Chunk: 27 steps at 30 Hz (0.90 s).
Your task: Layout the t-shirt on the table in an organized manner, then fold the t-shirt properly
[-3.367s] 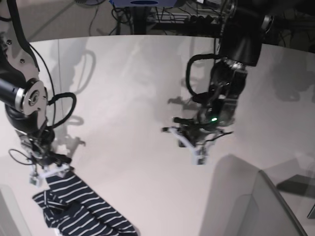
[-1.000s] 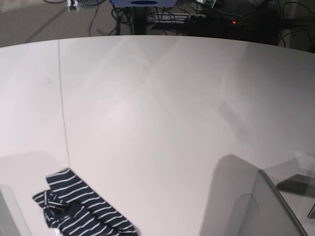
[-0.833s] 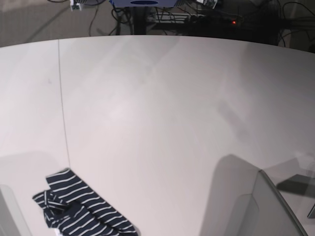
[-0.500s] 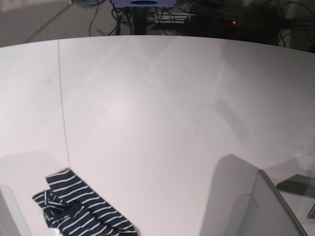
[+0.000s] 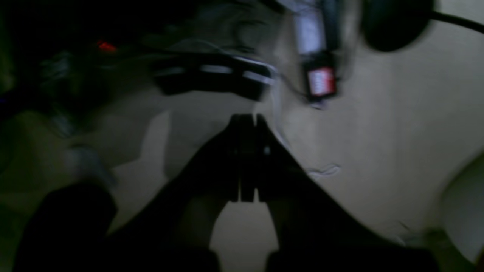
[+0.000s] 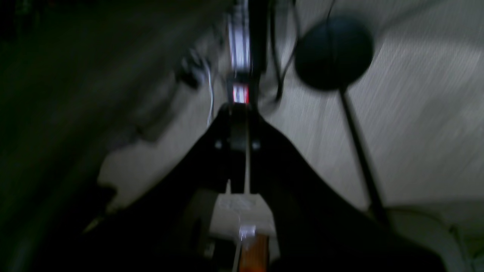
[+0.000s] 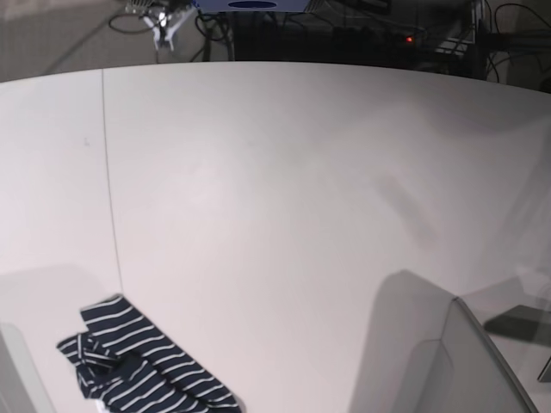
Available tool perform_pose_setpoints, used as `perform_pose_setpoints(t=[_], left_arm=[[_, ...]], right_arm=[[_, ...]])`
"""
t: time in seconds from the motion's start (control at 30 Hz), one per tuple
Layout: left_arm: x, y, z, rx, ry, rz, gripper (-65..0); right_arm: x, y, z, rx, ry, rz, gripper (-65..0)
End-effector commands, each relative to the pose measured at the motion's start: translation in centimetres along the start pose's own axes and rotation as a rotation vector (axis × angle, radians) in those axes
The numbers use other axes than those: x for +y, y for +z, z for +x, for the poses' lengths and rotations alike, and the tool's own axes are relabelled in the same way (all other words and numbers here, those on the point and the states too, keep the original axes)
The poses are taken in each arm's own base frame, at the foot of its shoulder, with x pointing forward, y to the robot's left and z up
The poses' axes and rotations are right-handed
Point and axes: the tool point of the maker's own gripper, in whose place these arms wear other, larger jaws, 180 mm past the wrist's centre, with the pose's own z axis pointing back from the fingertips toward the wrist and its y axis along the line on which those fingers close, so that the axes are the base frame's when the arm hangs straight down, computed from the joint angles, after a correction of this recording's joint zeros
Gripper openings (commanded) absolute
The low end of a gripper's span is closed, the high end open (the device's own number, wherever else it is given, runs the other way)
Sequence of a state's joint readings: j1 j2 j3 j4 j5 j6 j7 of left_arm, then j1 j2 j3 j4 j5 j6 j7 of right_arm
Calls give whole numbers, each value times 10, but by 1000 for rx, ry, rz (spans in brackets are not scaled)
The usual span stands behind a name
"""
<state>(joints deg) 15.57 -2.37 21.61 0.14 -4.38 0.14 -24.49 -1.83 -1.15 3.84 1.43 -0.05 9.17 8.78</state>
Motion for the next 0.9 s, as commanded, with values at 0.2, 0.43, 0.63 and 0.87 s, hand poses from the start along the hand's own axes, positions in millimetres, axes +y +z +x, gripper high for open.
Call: perform_pose_setpoints(t=[0.2,0.43,0.63,0.87], left_arm=[[9,-16,62,-108,-6,19,-650],[47,-27,155,-250,-6,79,-650],[63,-27,211,-336,-23,101,-650],[57,-28,191,-303,-13,93,-650]], right_arm=[[-3,0,47,-70,12,-3,-635],[1,-1,38,-54,11,3,-635],[-2,0,23,-32,4,-2,-635],[-3,0,21,-29,7,-3,-635]])
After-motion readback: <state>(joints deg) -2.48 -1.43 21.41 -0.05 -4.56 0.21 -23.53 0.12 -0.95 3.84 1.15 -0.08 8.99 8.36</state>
